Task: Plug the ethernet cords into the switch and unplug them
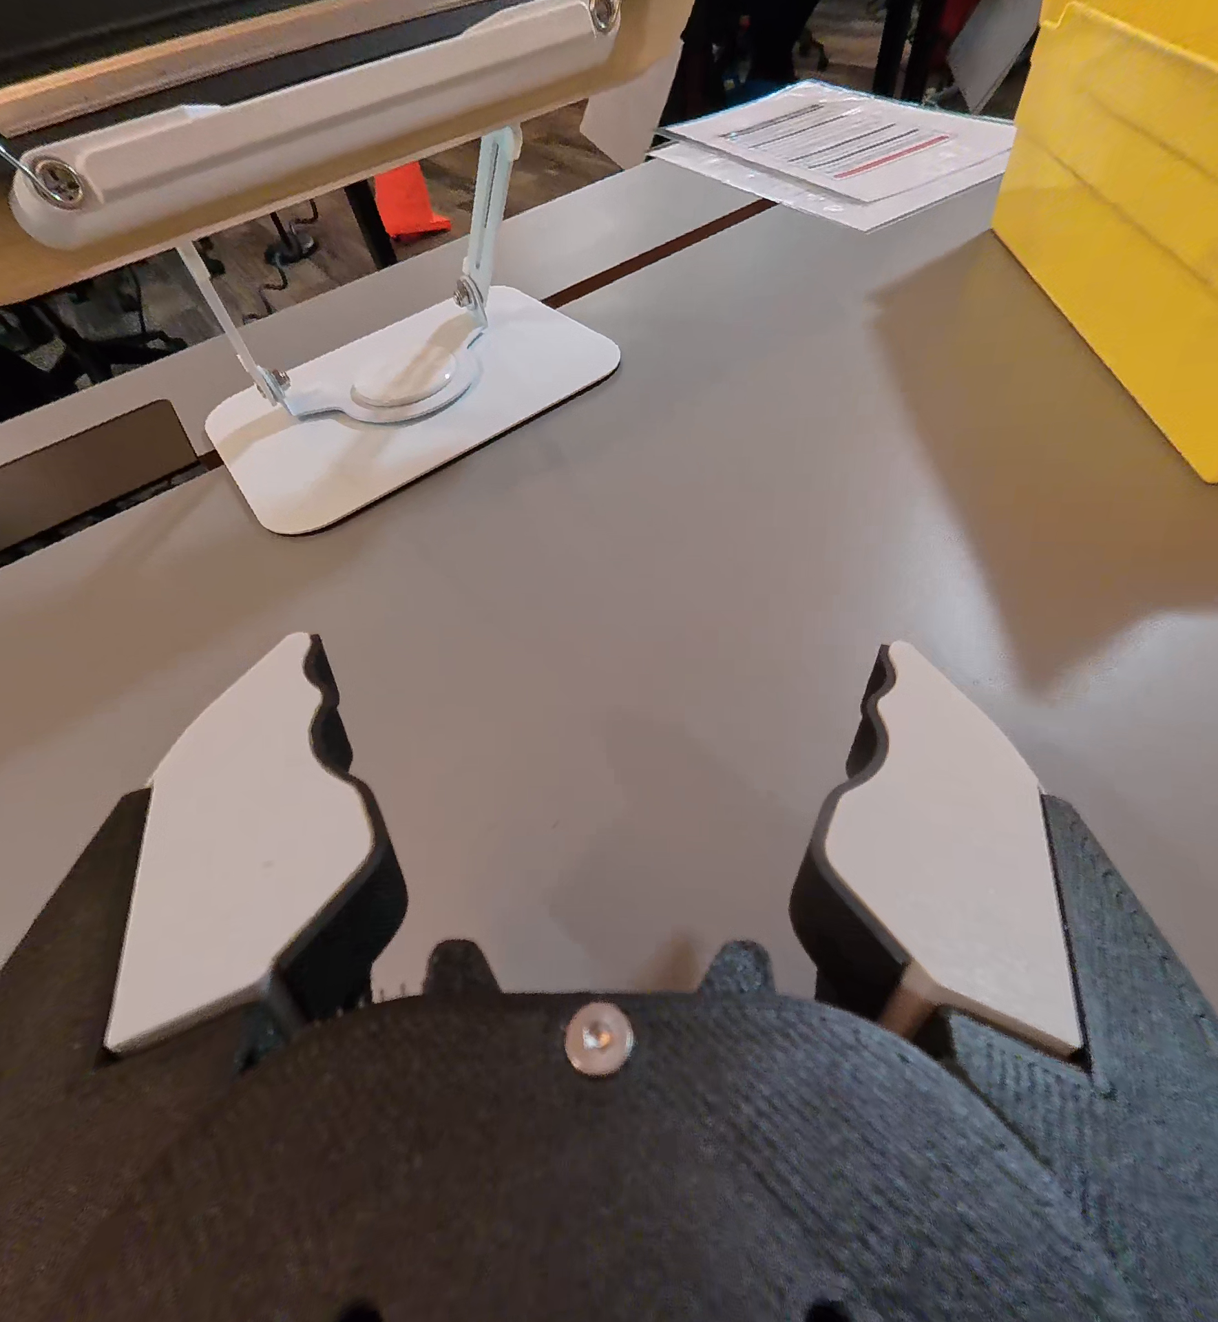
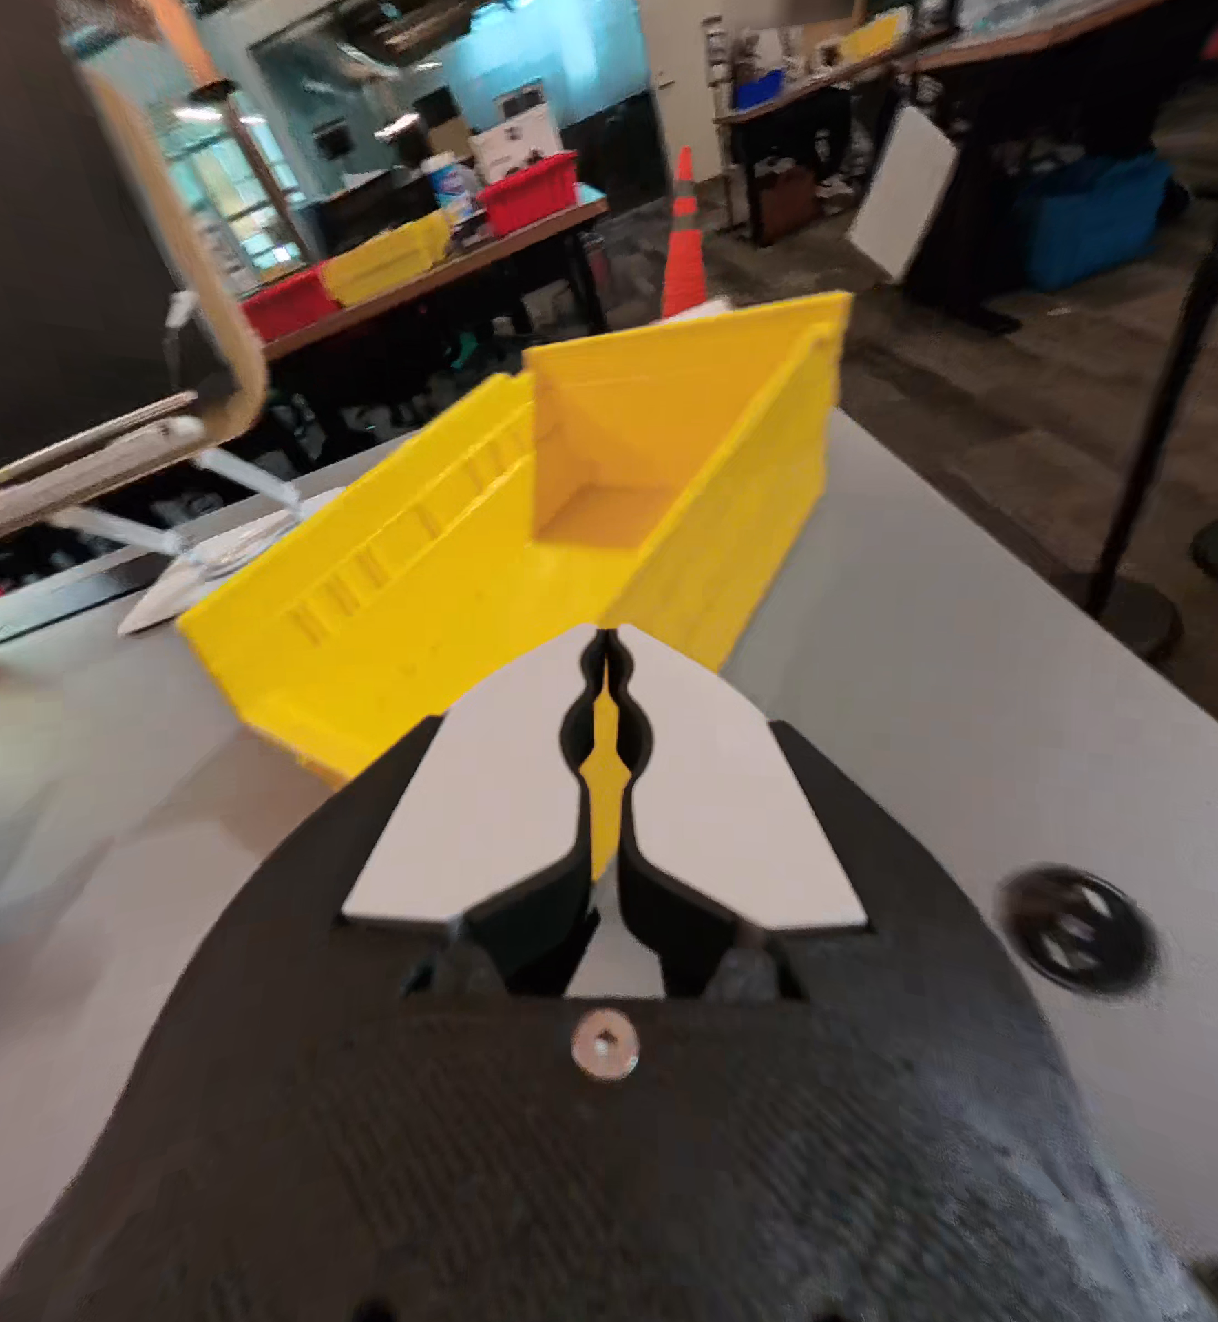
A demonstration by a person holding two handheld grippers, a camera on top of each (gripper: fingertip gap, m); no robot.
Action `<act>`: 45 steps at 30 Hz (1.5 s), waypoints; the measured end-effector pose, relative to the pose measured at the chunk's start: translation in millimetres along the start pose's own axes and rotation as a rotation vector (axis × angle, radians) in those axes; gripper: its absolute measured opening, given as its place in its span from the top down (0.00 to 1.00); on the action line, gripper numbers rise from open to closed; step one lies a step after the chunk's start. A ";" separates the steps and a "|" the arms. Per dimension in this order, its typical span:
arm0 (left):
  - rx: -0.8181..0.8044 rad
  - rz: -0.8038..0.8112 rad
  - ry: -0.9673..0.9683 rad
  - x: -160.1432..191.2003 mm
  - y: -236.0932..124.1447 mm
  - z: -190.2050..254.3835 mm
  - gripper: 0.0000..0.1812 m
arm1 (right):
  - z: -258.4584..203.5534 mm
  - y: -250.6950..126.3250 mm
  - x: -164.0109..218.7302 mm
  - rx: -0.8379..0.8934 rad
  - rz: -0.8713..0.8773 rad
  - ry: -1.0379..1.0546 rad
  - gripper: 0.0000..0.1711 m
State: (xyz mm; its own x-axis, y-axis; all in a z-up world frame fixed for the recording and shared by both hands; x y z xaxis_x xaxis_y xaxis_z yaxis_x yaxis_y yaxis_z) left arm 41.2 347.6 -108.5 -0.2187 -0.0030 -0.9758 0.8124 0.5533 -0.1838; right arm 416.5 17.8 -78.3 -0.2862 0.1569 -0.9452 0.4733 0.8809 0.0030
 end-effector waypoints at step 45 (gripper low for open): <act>0.032 -0.031 0.065 1.8 2.4 8.0 0.27 | -16.9 15.1 8.0 0.020 -0.020 -0.312 0.71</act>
State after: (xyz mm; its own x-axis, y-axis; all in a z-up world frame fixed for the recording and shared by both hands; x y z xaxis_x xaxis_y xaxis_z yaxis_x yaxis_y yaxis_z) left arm 47.1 342.2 -111.6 -0.2774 0.0347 -0.9601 0.8214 0.5269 -0.2183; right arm 407.3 39.9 -80.2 -0.0274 -0.0073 -0.9996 0.4871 0.8731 -0.0197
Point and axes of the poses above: each gripper's, where its closed fingertips meet, y out along the fingers, x out of its underside, z = x × y across the jaws, the point moved 7 cm from there along -y, back along the fingers, and after that the axes turned 12 degrees about z, right-handed, at the moved point
